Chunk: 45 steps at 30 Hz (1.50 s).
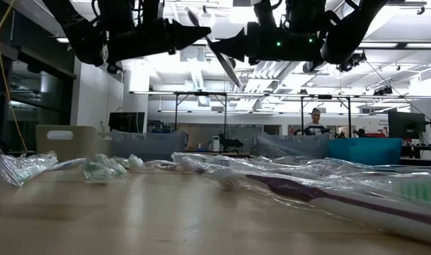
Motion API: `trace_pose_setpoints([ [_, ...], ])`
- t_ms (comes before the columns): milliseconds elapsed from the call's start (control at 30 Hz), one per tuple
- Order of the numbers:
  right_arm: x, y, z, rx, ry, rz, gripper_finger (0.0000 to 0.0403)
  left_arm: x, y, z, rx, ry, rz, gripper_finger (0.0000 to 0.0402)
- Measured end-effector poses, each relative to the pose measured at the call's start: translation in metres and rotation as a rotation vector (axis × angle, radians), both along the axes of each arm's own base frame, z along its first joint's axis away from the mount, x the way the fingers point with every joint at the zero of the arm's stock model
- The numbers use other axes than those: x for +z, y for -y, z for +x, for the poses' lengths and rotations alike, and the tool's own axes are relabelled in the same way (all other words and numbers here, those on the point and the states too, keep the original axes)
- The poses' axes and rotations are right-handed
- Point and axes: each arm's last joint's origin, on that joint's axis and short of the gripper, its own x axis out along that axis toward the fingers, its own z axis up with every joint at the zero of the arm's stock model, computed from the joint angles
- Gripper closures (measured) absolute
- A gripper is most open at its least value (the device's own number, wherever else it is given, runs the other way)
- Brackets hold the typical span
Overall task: Pick & Place Toothbrushes
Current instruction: Put the violet toothbrush into the left black bin
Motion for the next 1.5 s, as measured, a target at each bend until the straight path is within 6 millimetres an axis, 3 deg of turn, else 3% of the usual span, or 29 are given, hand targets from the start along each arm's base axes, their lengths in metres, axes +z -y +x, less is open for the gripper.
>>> trace_pose_setpoints([
  [267,0.003,0.000,-0.005,-0.049,-0.056,0.127,0.0273,0.002,-0.007,-0.005,0.040,-0.022,0.011,0.0391],
  [500,0.016,-0.003,-0.024,-0.113,-0.188,0.199,0.0243,0.008,-0.032,-0.022,0.158,-0.141,-0.004,0.0393],
  [767,0.025,-0.010,-0.047,-0.215,-0.338,0.221,0.0241,0.029,-0.060,-0.031,0.367,-0.496,0.007,0.0393],
  [1000,0.021,-0.012,-0.055,-0.293,-0.419,0.249,0.0241,0.047,-0.066,-0.037,0.628,-0.807,0.109,0.0394],
  [1200,0.017,-0.012,-0.057,-0.337,-0.466,0.248,0.0240,0.036,-0.075,-0.047,0.722,-0.974,0.154,0.0394],
  [1500,0.019,-0.013,-0.066,-0.401,-0.497,0.286,0.0240,-0.001,-0.098,-0.037,0.687,-1.159,0.240,0.0394],
])
